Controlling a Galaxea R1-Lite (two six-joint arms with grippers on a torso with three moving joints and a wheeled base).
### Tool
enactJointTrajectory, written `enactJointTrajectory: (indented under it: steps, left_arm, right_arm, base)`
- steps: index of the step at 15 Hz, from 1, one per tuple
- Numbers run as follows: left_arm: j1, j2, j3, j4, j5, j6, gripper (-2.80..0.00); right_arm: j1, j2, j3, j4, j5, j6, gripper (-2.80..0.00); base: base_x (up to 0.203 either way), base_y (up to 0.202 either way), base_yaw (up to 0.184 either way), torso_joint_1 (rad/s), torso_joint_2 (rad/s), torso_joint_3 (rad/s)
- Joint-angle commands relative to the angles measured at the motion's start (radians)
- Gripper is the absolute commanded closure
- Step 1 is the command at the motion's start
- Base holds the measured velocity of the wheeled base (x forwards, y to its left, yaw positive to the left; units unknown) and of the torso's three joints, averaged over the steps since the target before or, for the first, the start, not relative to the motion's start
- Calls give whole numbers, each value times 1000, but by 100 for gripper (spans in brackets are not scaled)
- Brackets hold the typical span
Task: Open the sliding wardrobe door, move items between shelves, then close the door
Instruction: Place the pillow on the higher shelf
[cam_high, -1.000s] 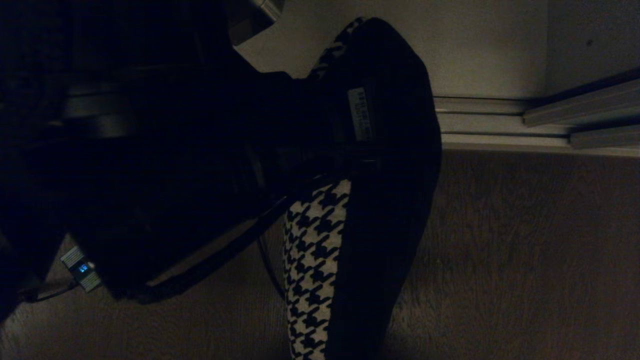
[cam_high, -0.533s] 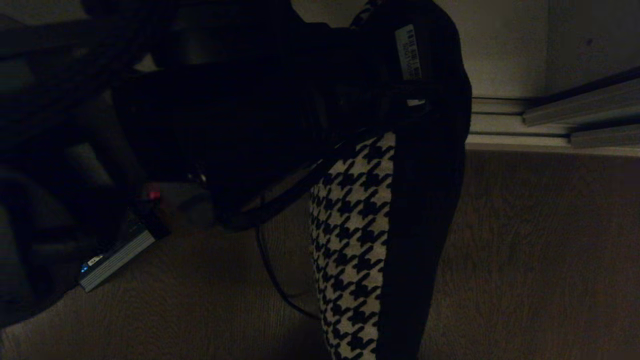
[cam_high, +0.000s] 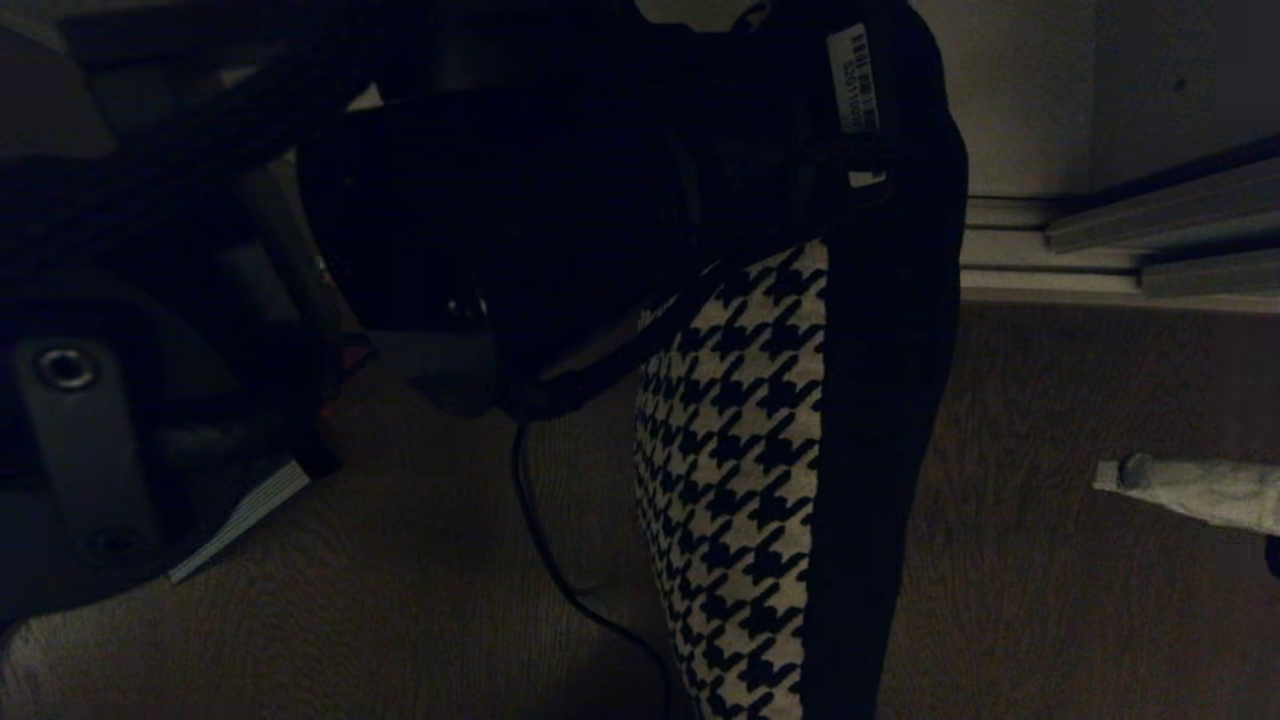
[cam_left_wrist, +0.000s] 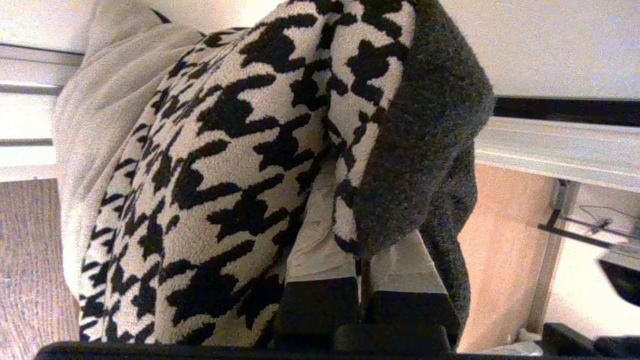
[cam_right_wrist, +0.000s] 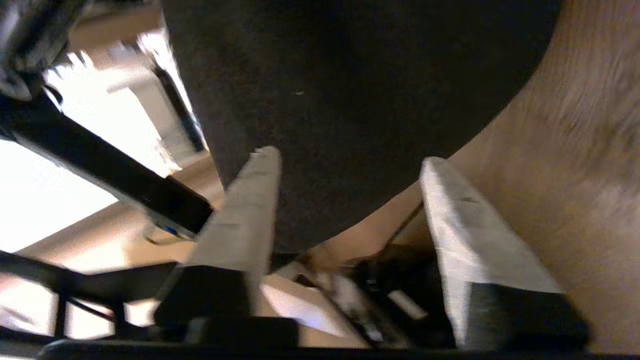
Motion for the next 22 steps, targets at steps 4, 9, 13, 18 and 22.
enactJointTrajectory:
  steps: [4,9,13,18,22]
  left_arm:
    - [8,8,-27,14,-21,-2,0]
    - [37,16,-97,93,-68,-14,0]
    - [41,67,-193,127,-69,-26,0]
    - [31,177,-333,152,-79,-28,0]
    - [-11,223,-409,205,-81,-32,0]
  right_arm:
    - [16,-12,-14,-6,3,-68,-280]
    - [88,37,-32,0,-22,-143,-280]
    - [180,91,-26,5,-208,-261,-280]
    - [189,120,-33,-13,-218,-263,-280]
    - [188,151,-46,-54,-229,-262,-280]
  base:
    - [0,0,0,0,0,0]
    - [0,0,0,0,0,0]
    - [0,0,0,0,0,0]
    - [0,0,0,0,0,0]
    - [0,0,0,0,0,0]
